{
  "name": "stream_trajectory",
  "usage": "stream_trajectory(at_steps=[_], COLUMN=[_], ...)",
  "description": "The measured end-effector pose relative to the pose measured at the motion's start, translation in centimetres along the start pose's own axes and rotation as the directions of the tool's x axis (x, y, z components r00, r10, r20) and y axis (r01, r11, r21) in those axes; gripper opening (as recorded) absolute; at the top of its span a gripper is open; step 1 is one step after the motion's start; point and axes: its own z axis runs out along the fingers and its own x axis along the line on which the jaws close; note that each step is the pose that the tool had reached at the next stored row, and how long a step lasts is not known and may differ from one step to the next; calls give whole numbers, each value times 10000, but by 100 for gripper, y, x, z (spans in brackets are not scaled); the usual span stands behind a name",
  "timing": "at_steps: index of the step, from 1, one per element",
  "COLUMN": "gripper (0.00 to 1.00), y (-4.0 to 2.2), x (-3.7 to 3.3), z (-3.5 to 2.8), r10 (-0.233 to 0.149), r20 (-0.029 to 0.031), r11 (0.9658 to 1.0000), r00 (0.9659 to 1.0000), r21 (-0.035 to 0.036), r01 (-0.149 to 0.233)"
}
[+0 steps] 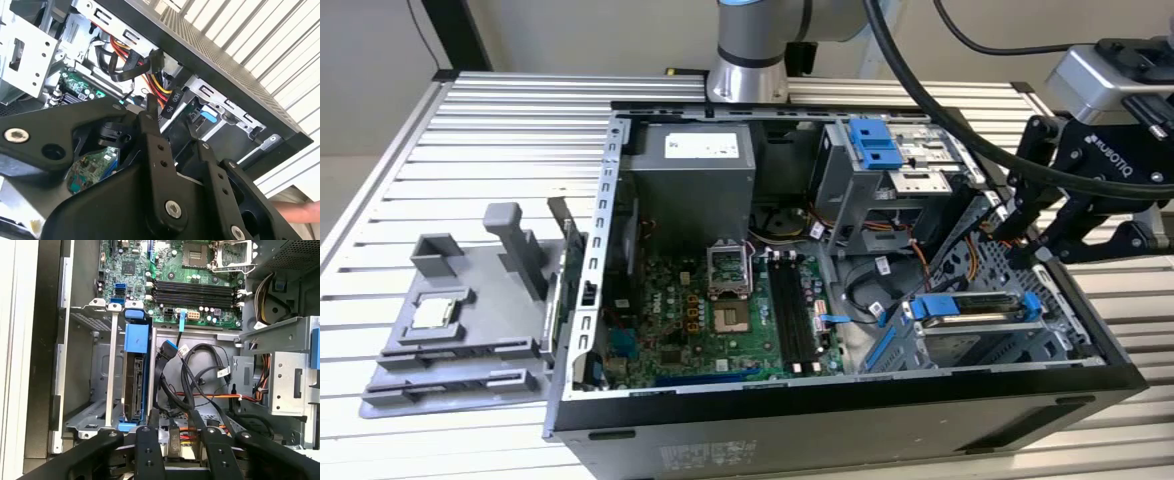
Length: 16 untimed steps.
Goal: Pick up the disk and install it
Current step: 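Insert the first disk wire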
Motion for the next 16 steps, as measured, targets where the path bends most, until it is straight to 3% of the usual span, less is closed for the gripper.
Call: stream_trajectory(at_steps=[7,8,16], gripper=[100,0,0], y=[0,0,0], x=[0,0,0], z=[3,3,4], r10=[1,1,1], r20=[0,0,2], r11=[10000,10000,10000], r00=[10000,10000,10000], r21=[-13,-13,-14], r01=[-1,-1,-1])
